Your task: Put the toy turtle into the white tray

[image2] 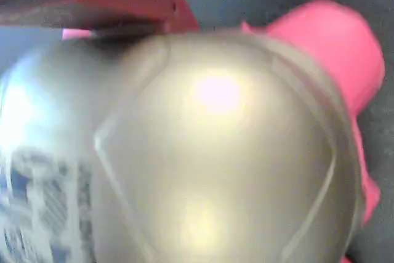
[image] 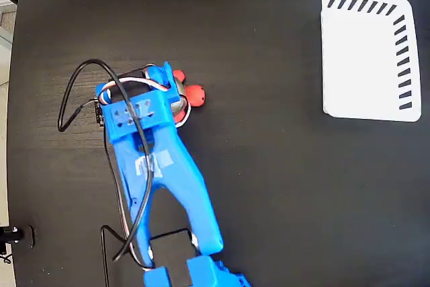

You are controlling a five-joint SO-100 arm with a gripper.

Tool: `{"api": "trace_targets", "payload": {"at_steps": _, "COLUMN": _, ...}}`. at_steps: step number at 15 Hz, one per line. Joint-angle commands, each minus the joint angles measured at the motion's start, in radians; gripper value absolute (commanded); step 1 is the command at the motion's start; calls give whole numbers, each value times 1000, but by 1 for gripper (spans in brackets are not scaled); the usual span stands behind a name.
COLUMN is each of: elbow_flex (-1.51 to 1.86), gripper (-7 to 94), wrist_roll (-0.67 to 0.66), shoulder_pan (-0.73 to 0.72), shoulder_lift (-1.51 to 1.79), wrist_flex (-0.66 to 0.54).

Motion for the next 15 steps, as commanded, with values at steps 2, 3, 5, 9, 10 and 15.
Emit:
{"api": "trace_targets", "payload": {"at_steps": 2, "elbow_flex": -12, "gripper": -4, "wrist_roll": 18, "shoulder_pan": 2, "shoulder_lift": 83, "wrist_flex": 15}}
{"api": "trace_targets", "payload": {"at_steps": 3, "elbow_flex": -12, "gripper": -4, "wrist_roll": 15, "shoulder_pan": 3, "shoulder_lift": 118, "wrist_flex": 37}}
{"api": "trace_targets", "payload": {"at_steps": 5, "elbow_flex": -17, "gripper": -4, "wrist_roll": -2, "shoulder_pan": 15, "shoulder_lift": 219, "wrist_flex": 95}}
{"api": "trace_targets", "payload": {"at_steps": 9, "elbow_flex": -18, "gripper": -3, "wrist_roll": -97, "shoulder_pan": 100, "shoulder_lift": 462, "wrist_flex": 173}}
{"api": "trace_targets", "payload": {"at_steps": 10, "elbow_flex": -25, "gripper": -3, "wrist_roll": -123, "shoulder_pan": 130, "shoulder_lift": 499, "wrist_flex": 186}}
{"api": "trace_targets", "payload": {"at_steps": 15, "elbow_flex": -183, "gripper": -3, "wrist_roll": -256, "shoulder_pan": 341, "shoulder_lift": 566, "wrist_flex": 348}}
